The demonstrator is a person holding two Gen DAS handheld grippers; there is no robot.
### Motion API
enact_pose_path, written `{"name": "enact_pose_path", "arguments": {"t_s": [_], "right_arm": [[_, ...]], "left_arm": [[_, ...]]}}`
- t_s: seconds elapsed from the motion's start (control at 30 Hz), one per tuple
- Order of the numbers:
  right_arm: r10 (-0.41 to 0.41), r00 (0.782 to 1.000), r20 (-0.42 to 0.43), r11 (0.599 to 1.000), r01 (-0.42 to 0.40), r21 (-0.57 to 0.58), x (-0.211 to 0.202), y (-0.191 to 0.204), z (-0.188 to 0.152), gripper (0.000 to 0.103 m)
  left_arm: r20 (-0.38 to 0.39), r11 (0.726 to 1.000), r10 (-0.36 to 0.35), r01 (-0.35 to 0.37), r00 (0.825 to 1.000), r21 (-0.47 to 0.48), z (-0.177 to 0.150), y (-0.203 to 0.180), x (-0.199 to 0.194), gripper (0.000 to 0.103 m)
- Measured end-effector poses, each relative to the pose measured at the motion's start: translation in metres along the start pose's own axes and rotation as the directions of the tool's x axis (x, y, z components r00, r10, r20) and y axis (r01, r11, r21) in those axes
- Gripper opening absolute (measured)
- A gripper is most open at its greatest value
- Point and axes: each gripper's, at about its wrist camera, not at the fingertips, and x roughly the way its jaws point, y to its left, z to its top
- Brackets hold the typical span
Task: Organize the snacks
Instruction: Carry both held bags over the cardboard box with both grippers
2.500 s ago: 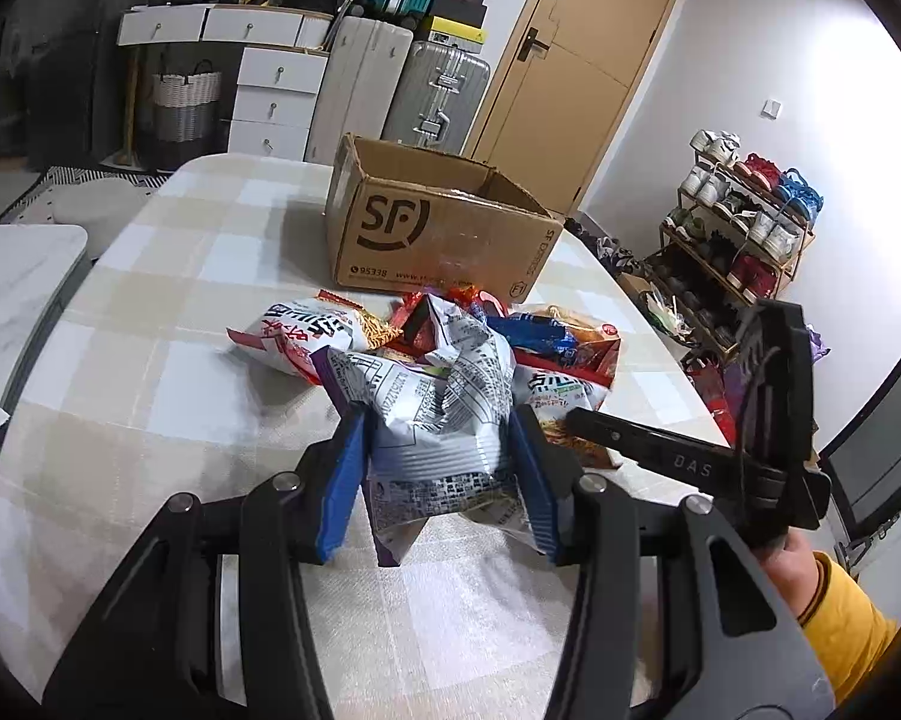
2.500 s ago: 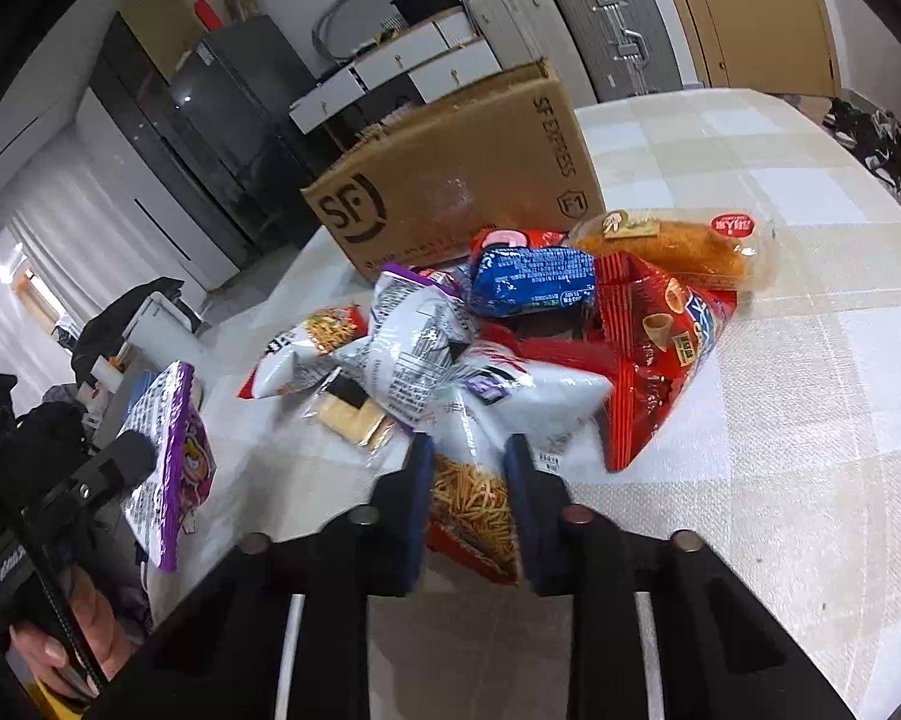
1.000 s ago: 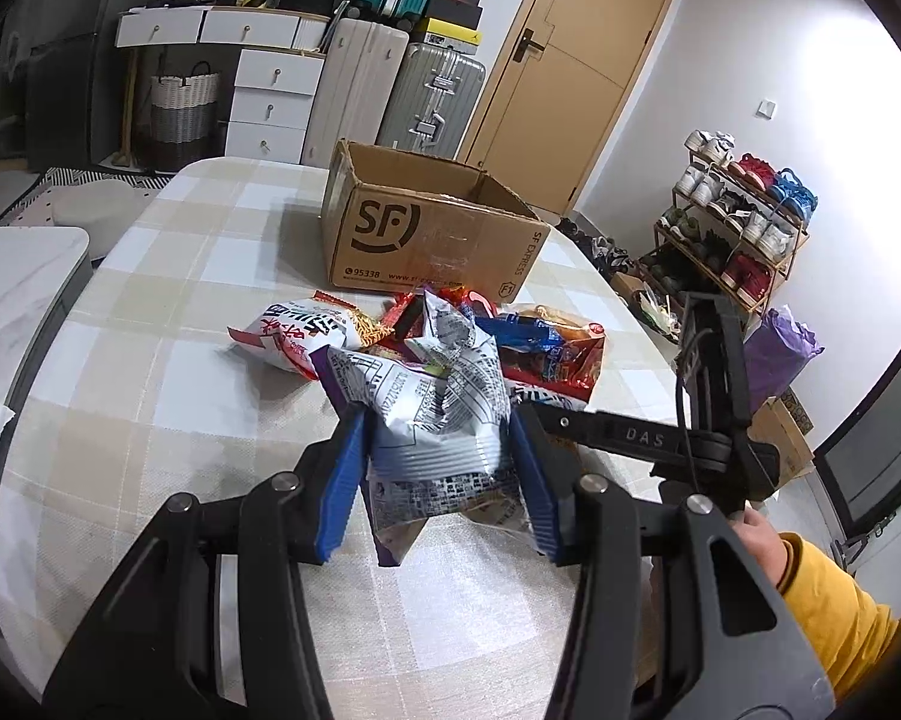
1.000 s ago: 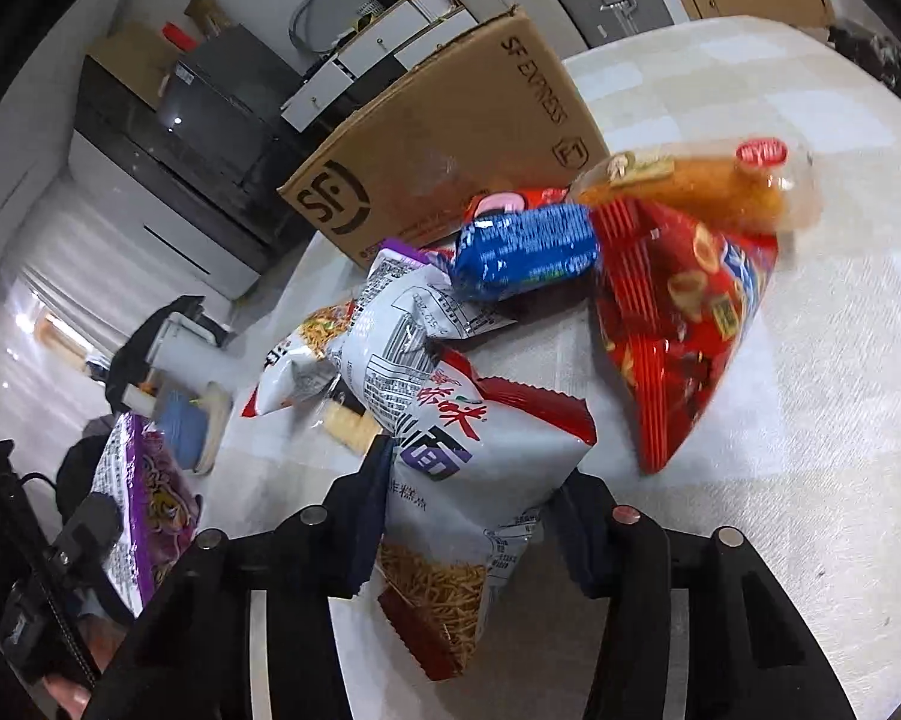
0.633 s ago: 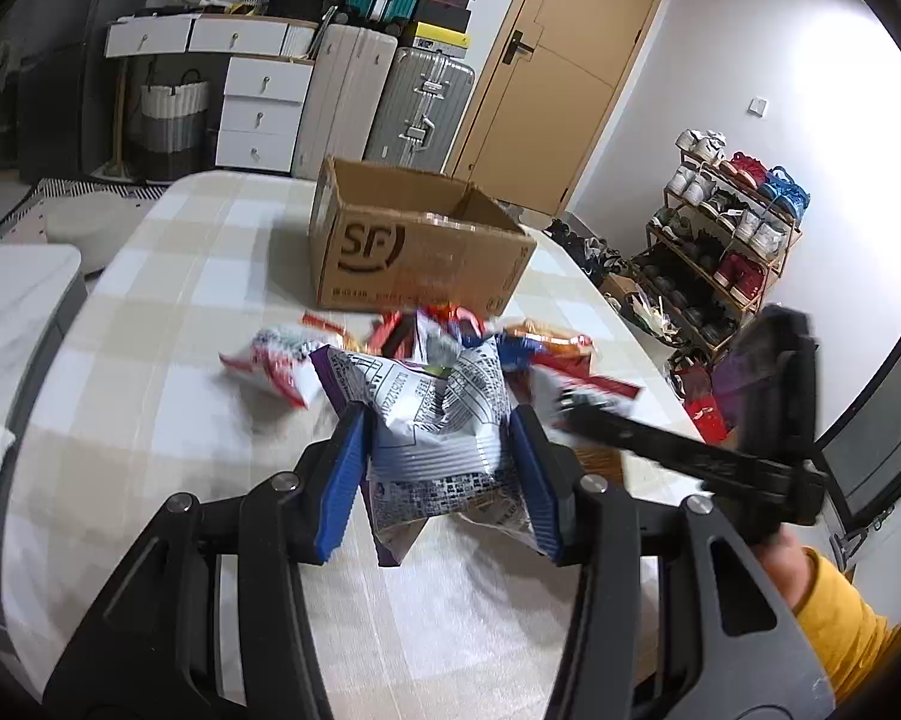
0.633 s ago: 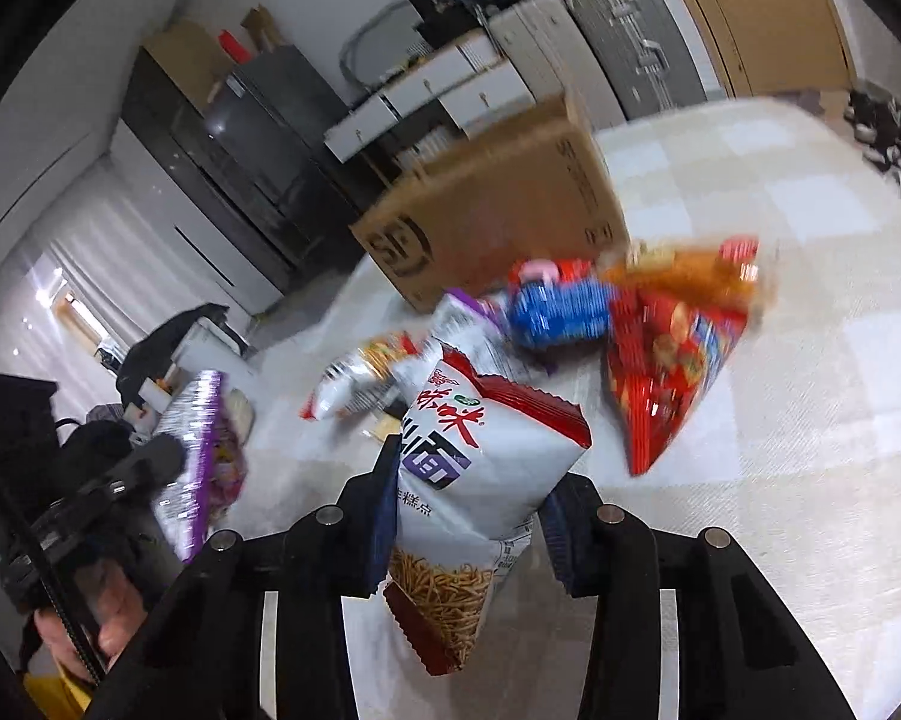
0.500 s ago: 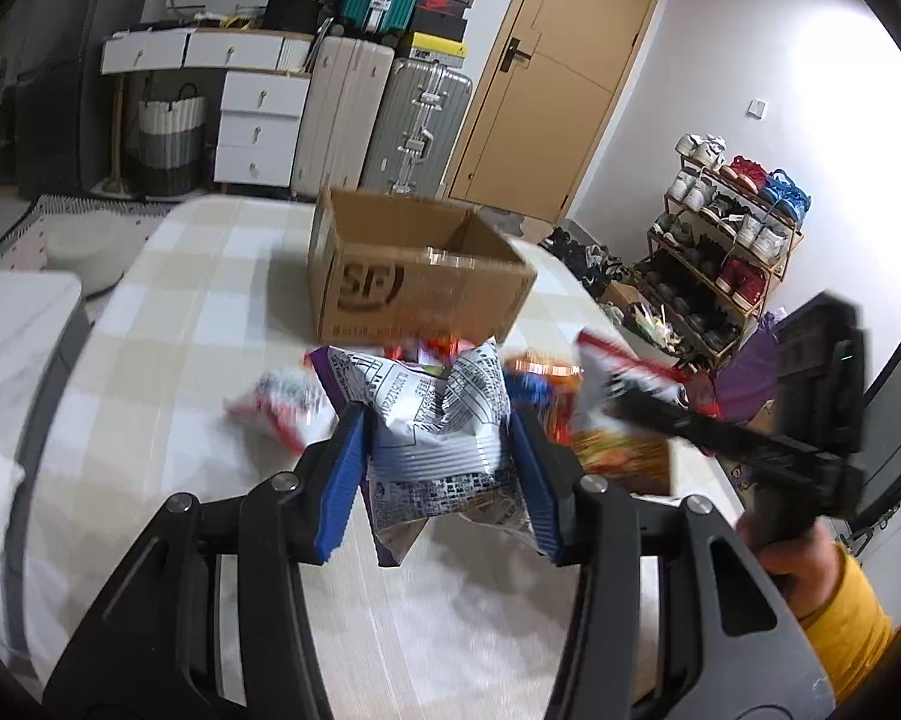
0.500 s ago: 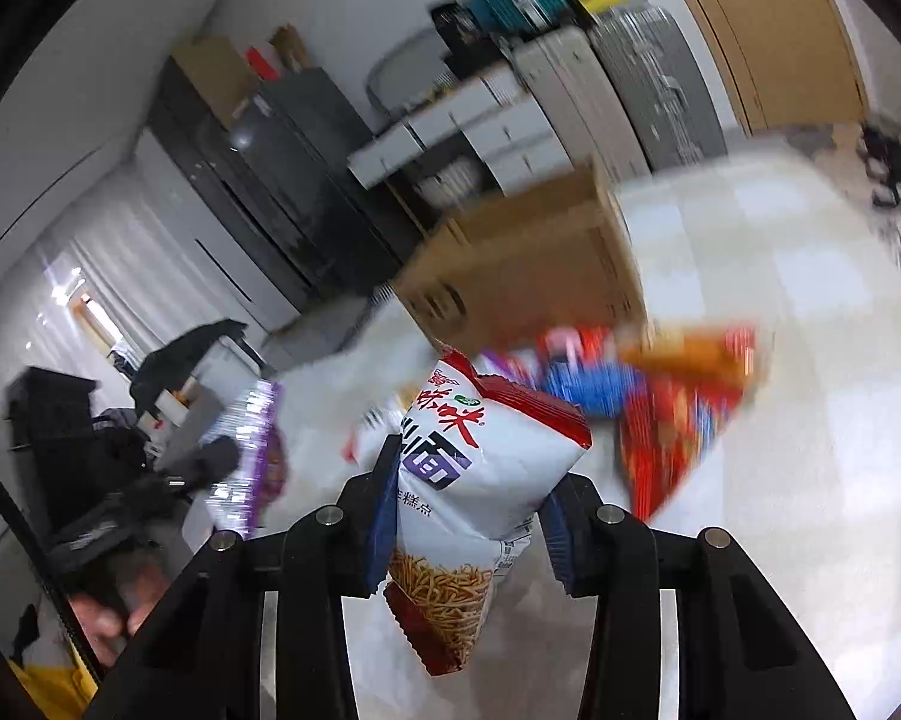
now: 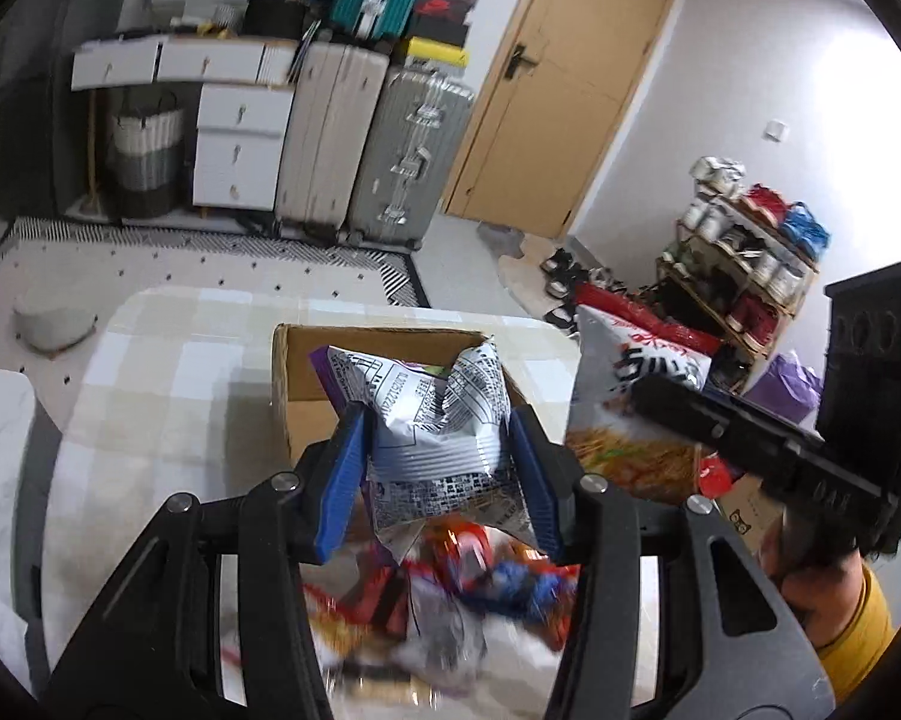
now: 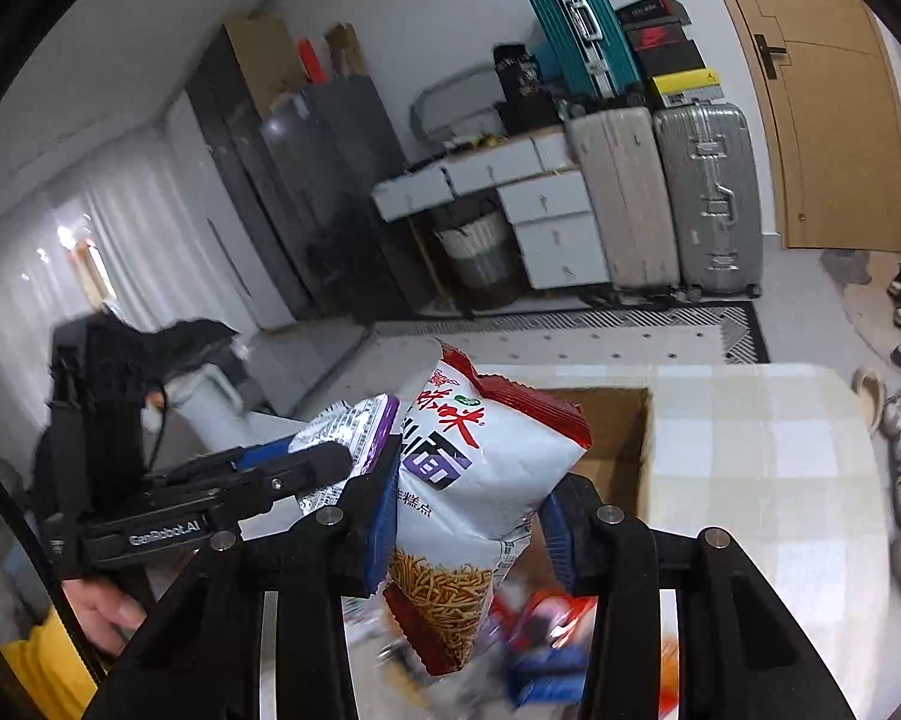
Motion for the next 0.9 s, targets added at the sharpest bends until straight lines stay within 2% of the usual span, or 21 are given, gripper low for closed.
{"name": "enact_pose_path", "arguments": {"t_s": [0.13, 0.23, 0.3, 0.4, 0.63, 0.9], "right_arm": [[-0.073, 0.996, -0.055, 0.997, 0.072, -0.019, 0.055, -0.015, 0.021, 0.041], [-0.138, 0.986, -0.096, 0.989, 0.133, -0.061, 0.092, -0.026, 0.028, 0.041], [-0.154, 0.98, -0.128, 0.987, 0.147, -0.068, 0.111, -0.034, 0.027, 0.041], [-0.175, 0.969, -0.173, 0.982, 0.161, -0.095, 0.135, -0.041, 0.027, 0.041], [-0.22, 0.952, -0.21, 0.97, 0.19, -0.154, 0.165, -0.051, 0.027, 0.041], [-0.237, 0.942, -0.236, 0.965, 0.2, -0.171, 0.165, -0.05, 0.014, 0.041]], "left_arm": [[-0.079, 1.0, 0.018, -0.019, 0.997, -0.018, 0.028, 0.01, 0.057, 0.045], [-0.128, 0.998, 0.02, -0.027, 0.992, -0.054, 0.034, 0.02, 0.093, 0.045], [-0.172, 0.996, 0.015, -0.03, 0.985, -0.084, 0.037, 0.029, 0.116, 0.045], [-0.193, 0.996, 0.03, -0.045, 0.981, -0.074, 0.038, 0.033, 0.135, 0.045], [-0.235, 0.994, 0.055, -0.076, 0.971, -0.082, 0.033, 0.046, 0.167, 0.045], [-0.243, 0.993, 0.071, -0.091, 0.967, -0.073, 0.021, 0.048, 0.175, 0.045]]}}
